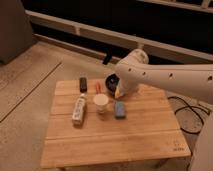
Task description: Place the white sponge in the ceramic bowl
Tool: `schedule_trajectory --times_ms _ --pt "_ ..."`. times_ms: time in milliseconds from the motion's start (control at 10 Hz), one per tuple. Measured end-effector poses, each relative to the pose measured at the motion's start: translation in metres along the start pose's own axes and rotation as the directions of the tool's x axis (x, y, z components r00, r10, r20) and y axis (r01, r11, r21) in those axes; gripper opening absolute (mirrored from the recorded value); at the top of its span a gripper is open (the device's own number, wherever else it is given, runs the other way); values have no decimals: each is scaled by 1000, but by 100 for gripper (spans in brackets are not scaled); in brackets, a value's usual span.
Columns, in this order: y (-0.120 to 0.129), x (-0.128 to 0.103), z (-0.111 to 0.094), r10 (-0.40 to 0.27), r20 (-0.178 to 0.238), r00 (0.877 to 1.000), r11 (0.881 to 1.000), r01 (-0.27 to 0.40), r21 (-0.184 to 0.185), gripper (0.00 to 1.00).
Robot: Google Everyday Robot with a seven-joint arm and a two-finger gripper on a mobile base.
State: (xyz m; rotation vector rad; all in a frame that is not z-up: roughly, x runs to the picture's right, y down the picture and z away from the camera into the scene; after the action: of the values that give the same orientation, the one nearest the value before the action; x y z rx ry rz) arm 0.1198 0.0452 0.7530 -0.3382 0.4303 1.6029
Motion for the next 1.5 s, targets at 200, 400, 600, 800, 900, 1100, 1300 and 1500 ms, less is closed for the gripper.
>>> schedule_trajectory --times_ms 200,400,600,800,900,1100,1300,1500 --pt "-4 3 19 19 -26 999 1000 -19 -24 65" --pt "-13 6 42 17 -63 998 999 -19 -27 65" --pt "-17 12 63 -22 -99 995 1000 20 -16 65" --pt "-12 10 75 -66 -104 992 998 65 -18 65" --pt "-5 8 85 -101 -109 989 995 99 -29 65" --pt "-2 11 99 -120 -130 984 992 115 -43 65" --pt "-3 17 118 -122 -173 977 991 111 -70 65" --pt "-10 22 135 -111 -214 970 992 95 -84 65"
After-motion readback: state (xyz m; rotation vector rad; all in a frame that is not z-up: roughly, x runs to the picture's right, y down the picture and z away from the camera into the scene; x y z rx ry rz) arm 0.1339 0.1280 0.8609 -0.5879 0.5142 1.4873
